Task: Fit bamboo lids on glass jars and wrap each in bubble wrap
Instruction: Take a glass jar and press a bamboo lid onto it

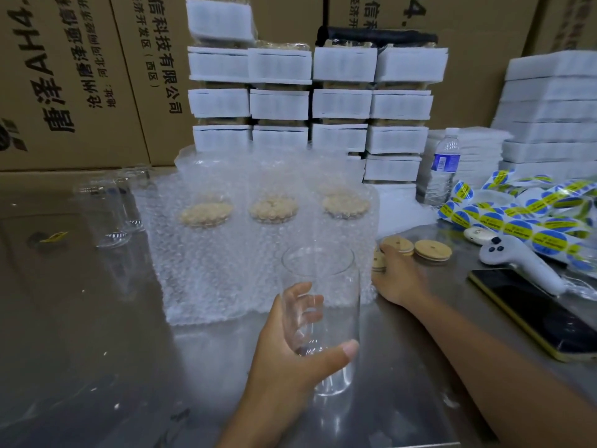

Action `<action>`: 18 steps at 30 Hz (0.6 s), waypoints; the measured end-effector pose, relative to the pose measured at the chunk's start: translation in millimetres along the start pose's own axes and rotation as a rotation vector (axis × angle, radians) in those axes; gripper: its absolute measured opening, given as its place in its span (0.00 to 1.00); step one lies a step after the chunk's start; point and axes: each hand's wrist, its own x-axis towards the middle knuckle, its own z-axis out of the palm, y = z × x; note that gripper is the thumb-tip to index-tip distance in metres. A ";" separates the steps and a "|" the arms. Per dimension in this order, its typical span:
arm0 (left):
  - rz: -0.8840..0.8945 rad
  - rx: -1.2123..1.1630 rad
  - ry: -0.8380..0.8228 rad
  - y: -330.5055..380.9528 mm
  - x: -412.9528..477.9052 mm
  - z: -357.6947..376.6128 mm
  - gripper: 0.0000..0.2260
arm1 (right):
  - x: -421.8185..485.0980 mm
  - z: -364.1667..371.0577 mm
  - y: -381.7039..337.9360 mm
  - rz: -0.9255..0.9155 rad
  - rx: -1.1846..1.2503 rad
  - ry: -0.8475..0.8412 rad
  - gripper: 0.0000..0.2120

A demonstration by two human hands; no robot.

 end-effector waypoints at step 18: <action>-0.031 -0.009 0.012 5.1 -2.8 2.4 0.36 | -48.3 -57.0 -16.6 0.552 1.717 0.073 0.12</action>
